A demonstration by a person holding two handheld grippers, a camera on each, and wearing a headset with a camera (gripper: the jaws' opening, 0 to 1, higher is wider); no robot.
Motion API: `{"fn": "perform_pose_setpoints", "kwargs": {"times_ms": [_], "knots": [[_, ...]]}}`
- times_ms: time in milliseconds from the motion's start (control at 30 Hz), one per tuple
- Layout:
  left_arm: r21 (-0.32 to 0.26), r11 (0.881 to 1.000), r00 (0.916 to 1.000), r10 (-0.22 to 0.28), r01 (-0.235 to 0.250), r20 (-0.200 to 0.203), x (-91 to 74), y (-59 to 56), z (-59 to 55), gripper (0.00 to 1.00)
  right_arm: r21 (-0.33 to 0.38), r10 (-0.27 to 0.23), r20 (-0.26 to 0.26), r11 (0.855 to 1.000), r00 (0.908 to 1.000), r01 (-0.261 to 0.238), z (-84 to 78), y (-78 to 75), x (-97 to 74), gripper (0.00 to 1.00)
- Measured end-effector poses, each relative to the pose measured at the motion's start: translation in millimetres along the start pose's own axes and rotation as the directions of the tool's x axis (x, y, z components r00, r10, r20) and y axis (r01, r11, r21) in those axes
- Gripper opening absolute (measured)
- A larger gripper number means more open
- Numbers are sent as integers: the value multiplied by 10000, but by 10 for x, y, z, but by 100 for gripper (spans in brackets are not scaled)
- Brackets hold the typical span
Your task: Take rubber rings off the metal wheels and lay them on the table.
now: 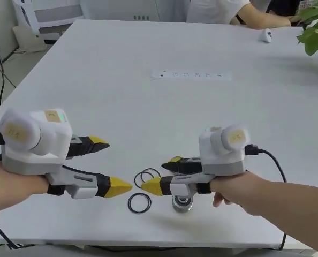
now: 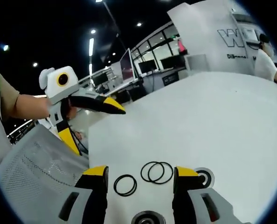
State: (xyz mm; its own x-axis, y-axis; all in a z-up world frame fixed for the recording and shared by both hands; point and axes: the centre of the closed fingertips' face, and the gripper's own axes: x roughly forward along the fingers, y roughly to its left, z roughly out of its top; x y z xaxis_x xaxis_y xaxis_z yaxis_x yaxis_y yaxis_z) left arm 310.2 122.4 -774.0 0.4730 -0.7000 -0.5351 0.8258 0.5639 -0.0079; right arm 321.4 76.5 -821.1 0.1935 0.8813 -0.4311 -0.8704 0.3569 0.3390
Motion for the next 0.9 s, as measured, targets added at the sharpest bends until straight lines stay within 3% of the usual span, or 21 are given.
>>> {"fn": "perform_pose_setpoints", "kwargs": {"times_ms": [200,333,467,900], "knots": [[-17,10000,10000,-32,32,31,-19,-26,18,69,-896,21,114,9960,9999,-10,80,37,-142,60],[-38,10000,9999,-19,20,119,-36,-23,56,69,-1116,28,229,9938,9997,-2,126,49,-239,64],[-87,10000,9996,25,-23,288,-65,-8,119,70,-1857,-83,286,9825,9996,135,164,54,-386,68],[165,9999,9985,34,-43,554,-160,-74,227,74,-2665,-373,371,9627,9986,458,177,90,-746,77]]}}
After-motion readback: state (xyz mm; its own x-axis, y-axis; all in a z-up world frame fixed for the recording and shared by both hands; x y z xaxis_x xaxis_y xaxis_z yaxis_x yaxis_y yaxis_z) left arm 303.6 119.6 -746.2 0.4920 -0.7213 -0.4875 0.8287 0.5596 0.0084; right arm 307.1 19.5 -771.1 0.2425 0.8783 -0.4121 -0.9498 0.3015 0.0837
